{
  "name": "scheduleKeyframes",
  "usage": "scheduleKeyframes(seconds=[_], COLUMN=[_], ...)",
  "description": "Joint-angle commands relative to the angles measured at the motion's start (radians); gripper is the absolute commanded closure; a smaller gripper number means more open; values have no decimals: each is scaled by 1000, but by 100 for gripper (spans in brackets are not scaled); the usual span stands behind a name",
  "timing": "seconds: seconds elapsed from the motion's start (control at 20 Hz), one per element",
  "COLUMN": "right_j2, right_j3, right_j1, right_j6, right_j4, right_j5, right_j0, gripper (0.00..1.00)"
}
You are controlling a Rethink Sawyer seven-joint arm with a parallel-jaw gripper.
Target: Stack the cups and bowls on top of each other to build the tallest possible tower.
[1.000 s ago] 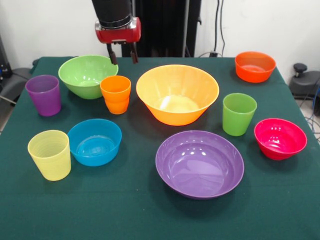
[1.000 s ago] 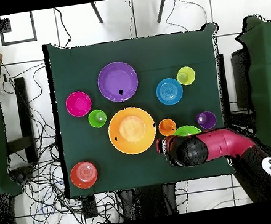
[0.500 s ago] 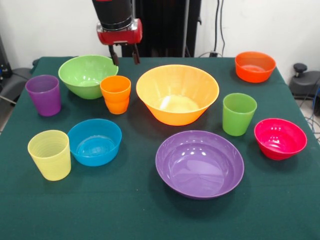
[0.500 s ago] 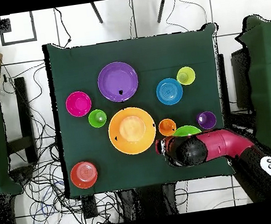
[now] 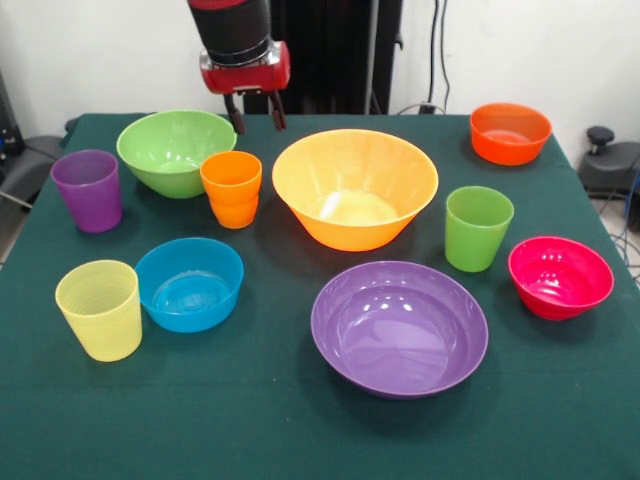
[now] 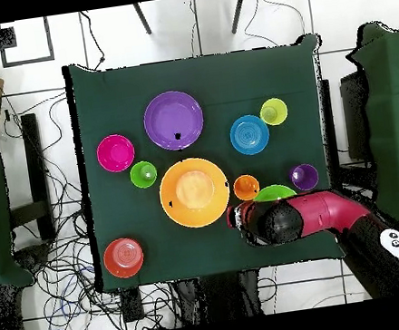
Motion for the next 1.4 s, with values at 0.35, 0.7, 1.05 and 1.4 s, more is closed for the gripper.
scheduleKeyframes(seconds=[0.35,0.7,1.05,1.4], right_j2=[-9,8,11,13], right_j3=[-113,-72,-72,-75], right_j1=[27,1,1,7], right_j6=[-81,-109,-117,-116], right_j4=[46,52,56,56], right_j5=[111,108,111,111], right_j0=[21,-2,-12,-13], gripper=[0,0,0,0])
